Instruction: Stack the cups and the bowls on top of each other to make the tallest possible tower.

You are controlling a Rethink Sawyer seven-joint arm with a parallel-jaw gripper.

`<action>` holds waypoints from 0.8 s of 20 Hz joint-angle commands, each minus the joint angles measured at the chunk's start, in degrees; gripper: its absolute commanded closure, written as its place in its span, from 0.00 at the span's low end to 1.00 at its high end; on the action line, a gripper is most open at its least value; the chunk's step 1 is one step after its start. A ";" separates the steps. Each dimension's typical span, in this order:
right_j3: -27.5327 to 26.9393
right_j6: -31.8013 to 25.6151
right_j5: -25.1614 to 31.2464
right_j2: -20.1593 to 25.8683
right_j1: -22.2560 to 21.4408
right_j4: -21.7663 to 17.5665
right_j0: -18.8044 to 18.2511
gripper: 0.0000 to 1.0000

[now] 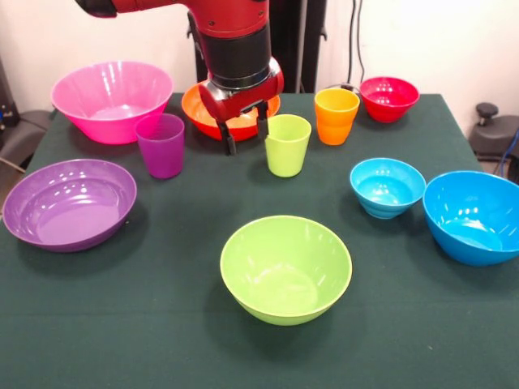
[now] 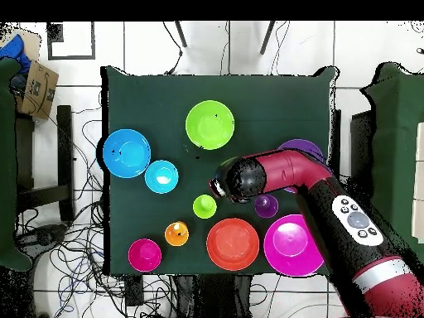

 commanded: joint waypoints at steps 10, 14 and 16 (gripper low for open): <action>-10.84 -9.82 7.66 -0.93 4.79 -0.27 0.56 0.00; -14.64 -12.58 9.96 -0.59 5.79 -0.93 0.87 0.00; -16.43 -13.99 11.03 -0.37 6.77 -1.12 0.82 0.00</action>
